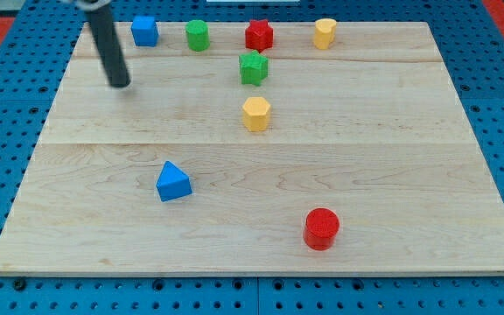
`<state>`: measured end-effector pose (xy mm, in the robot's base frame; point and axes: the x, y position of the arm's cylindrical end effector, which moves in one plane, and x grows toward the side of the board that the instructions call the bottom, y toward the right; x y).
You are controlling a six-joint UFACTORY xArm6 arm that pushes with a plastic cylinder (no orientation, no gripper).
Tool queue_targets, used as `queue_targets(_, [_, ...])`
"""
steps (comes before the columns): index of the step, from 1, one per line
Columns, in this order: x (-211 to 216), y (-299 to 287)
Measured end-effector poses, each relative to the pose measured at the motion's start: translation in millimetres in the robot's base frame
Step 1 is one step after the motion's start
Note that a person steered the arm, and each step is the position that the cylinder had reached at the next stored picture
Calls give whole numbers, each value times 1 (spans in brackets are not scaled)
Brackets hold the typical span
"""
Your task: Move the blue triangle to the bottom right of the yellow hexagon
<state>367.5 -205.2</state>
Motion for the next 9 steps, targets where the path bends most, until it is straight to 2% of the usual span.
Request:
queue_targets(1, [76, -1])
queue_targets(2, [140, 32])
queue_targets(3, [172, 118])
queue_targets(4, [146, 143])
queue_targets(6, [130, 137])
queue_targets(7, [128, 109])
queue_targets(8, [119, 114])
queue_targets(9, [102, 160])
